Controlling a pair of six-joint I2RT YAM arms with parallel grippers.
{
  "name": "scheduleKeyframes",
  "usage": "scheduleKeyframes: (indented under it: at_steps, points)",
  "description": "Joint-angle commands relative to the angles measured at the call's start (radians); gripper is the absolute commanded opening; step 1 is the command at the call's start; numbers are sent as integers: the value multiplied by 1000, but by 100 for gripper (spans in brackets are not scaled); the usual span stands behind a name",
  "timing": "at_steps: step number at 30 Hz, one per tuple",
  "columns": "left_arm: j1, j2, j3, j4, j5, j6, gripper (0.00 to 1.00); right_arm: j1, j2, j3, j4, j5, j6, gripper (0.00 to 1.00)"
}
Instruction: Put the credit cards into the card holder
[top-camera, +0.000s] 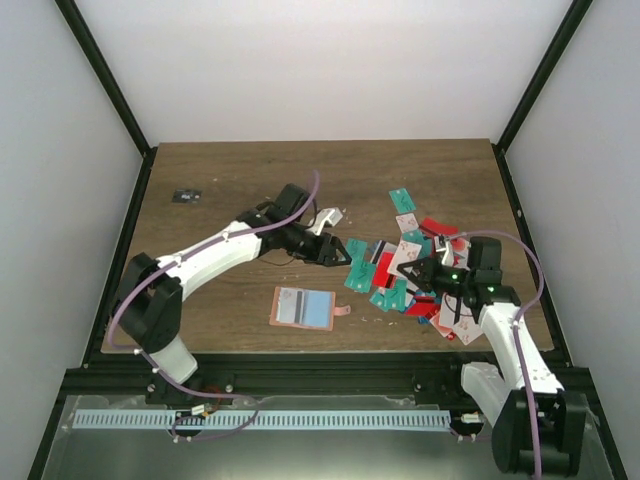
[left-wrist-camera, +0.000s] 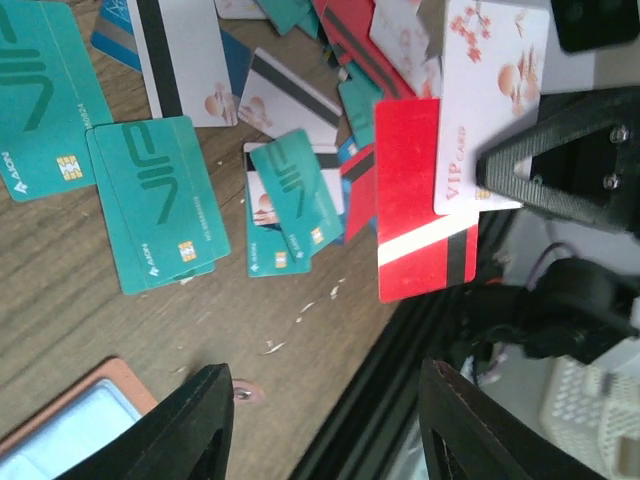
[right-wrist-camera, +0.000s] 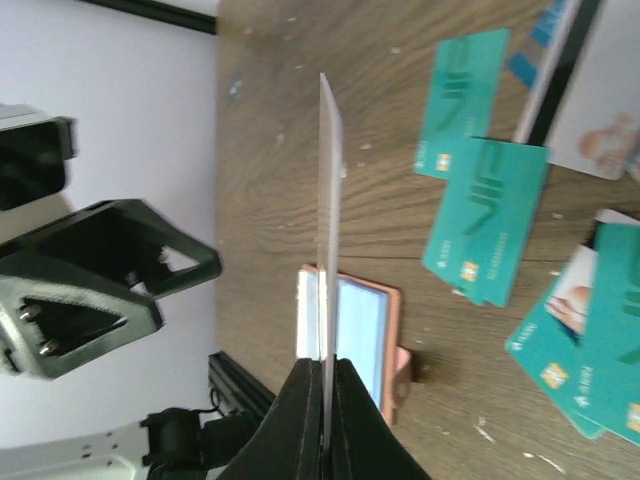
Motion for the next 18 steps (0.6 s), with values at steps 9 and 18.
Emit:
scheduleKeyframes:
  at_steps: [9, 18]
  points:
    - [43, -83, -200, 512, 339, -225, 64, 43, -83, 24, 279, -263, 237, 1]
    - [18, 22, -267, 959, 483, -526, 60, 52, -99, 24, 266, -258, 245, 1]
